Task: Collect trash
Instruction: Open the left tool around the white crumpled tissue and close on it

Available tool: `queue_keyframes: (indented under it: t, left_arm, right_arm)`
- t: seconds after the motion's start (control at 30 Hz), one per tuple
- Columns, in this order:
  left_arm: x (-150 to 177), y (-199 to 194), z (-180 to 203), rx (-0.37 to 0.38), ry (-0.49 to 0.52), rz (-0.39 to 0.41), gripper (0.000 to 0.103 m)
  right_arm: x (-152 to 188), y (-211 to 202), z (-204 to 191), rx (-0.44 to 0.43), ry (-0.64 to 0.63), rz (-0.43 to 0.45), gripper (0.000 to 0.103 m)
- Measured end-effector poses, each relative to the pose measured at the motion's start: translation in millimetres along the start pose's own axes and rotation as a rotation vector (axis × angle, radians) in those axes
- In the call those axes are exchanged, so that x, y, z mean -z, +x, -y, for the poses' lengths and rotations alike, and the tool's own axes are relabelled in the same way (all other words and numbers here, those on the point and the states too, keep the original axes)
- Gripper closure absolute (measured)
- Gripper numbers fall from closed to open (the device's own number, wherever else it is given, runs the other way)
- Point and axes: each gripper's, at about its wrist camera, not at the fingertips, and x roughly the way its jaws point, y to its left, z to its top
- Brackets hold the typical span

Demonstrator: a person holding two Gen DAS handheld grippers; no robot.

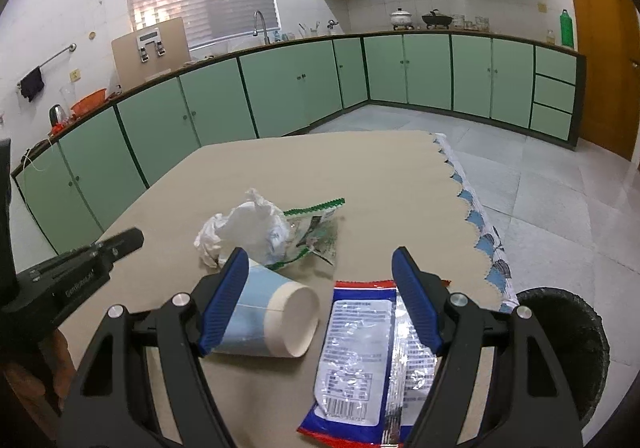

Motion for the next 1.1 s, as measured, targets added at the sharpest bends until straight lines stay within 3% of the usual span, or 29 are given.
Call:
queue_keyframes:
  t: [0.1,0.17,0.23,0.4,0.53,0.73,0.77,0.83,0.9,1.1]
  left_arm:
    - [-2.3,6.9,3.6,0.023,0.005,-0.020,0.101]
    - [-4.7,14.0,11.2,0.030,0.017,-0.024,0.090]
    - [-7.4,21.6,18.5,0.046,0.022,-0.029,0.071]
    - [-12.2,27.8,36.9,0.081,0.042,-0.015,0.045]
    - [-17.6,46.3,50.2,0.083,0.063,-0.034,0.039]
    - [-15.2,73.4,50.8,0.081,0.043,-0.094,0.040]
    - [-14.7,74.3,49.9,0.084,0.039,-0.095,0.044]
    - [-13.2,76.6,47.7,0.088,0.032,-0.106,0.075]
    - [-11.0,78.7,43.0,0.103,0.022,-0.115,0.087]
    - [-10.3,66.6,27.6,0.102,-0.018,-0.087,0.095]
  right_arm:
    - [-2.3,-1.2,1.8,0.008,0.002,0.003,0.031]
    - [-2.8,-1.4,4.4,0.015,0.006,0.004,0.030]
    - [-2.7,-1.4,8.5,0.022,0.006,0.002,0.030]
    - [-3.1,5.3,16.8,0.039,0.011,-0.002,0.030]
    - [-3.2,11.2,24.8,0.046,0.031,-0.004,0.030]
    - [-1.8,18.0,32.0,0.047,0.038,-0.013,0.030]
    - [-1.7,19.5,32.8,0.046,0.041,-0.015,0.030]
    - [-1.5,21.7,34.8,0.043,0.042,-0.020,0.030]
    - [-1.1,23.0,35.1,0.039,0.041,-0.026,0.030]
    - [-2.5,24.8,27.9,0.034,0.029,-0.033,0.030]
